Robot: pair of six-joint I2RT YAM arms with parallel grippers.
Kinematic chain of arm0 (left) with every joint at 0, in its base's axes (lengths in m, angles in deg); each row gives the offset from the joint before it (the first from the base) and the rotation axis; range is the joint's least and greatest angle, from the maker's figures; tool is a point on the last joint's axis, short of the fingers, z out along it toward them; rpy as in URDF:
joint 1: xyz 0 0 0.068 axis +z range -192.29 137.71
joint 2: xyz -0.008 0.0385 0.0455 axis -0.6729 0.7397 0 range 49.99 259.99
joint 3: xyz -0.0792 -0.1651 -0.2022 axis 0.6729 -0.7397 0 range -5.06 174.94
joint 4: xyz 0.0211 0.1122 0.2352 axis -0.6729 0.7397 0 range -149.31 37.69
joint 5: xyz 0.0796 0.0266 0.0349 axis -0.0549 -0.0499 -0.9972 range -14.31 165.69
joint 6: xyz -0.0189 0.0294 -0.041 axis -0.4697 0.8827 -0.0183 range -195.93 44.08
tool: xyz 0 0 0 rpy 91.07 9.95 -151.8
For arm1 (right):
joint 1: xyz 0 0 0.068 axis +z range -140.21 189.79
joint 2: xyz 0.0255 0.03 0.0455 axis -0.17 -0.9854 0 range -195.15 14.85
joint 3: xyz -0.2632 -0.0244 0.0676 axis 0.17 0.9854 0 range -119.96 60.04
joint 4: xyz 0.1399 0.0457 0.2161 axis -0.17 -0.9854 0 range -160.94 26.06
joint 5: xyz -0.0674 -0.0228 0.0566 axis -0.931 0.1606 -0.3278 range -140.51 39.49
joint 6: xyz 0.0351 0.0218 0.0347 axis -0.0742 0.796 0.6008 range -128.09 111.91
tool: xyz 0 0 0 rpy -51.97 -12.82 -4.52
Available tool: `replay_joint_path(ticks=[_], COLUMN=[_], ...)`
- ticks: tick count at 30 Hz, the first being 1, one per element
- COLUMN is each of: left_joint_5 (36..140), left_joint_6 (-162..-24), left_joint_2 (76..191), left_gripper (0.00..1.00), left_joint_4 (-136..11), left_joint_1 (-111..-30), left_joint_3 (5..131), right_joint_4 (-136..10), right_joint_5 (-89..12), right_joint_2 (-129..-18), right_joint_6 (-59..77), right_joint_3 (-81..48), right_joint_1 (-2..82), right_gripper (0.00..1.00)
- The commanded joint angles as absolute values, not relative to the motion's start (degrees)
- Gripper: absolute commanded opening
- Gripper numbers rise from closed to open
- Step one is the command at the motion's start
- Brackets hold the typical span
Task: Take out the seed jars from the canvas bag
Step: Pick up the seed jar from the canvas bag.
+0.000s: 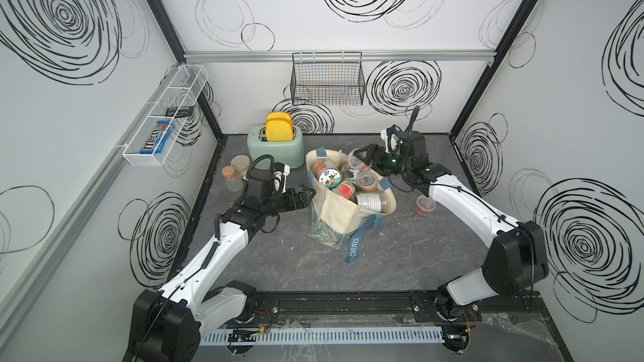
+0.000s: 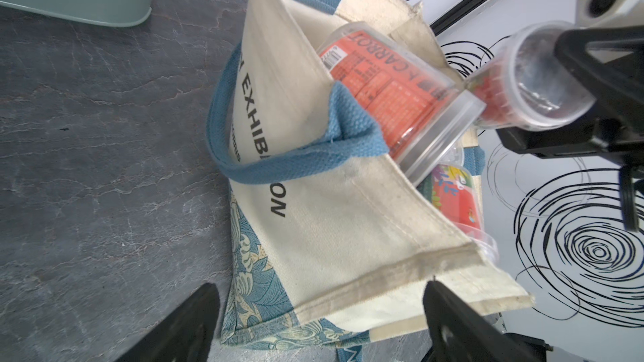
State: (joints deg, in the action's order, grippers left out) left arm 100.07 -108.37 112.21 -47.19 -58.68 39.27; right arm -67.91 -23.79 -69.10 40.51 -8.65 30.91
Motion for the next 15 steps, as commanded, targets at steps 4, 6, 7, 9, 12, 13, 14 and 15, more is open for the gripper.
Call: replay_joint_path(ticks=[4, 6, 7, 9, 12, 13, 14, 15], left_joint_5=[99.66, 99.68, 99.68, 99.6, 99.59, 99.6, 99.59, 99.59], left_joint_6=[-108.27, -108.31, -108.27, -108.18, -108.05, -107.96, -107.96, -107.84], left_joint_2=[111.01, 111.15, 111.08, 110.99, 110.93, 110.96, 110.91, 110.9], left_gripper=[0.96, 0.96, 0.96, 0.96, 0.96, 0.96, 0.96, 0.96], left_joint_4=[-48.72, -48.73, -48.63, -48.51, -48.26, -48.18, -48.11, -48.06], left_joint_1=[-58.46, -58.47, -58.45, -58.46, -58.38, -58.37, -58.29, -58.24], left_joint_3=[37.69, 37.65, 37.65, 37.73, 37.77, 37.83, 37.75, 37.74], right_joint_4=[-63.68, -63.14, -62.91, -62.41, -61.66, -61.25, -60.73, -60.21], right_joint_5=[-21.33, -20.85, -20.81, -20.3, -20.02, -19.89, -20.41, -21.24], right_joint_2=[-61.95, -61.28, -61.1, -61.44, -63.26, -63.98, -64.93, -65.9], right_joint_6=[41.55, 41.35, 41.14, 40.91, 40.27, 40.18, 40.05, 39.83], right_joint_3=[-2.05, -0.34, 0.35, 1.45, 2.49, 2.72, 2.88, 2.95], right_joint_1=[22.97, 21.14, 20.16, 17.53, 14.03, 13.16, 12.66, 12.24], right_gripper=[0.74, 0.73, 0.73, 0.73, 0.73, 0.73, 0.73, 0.73])
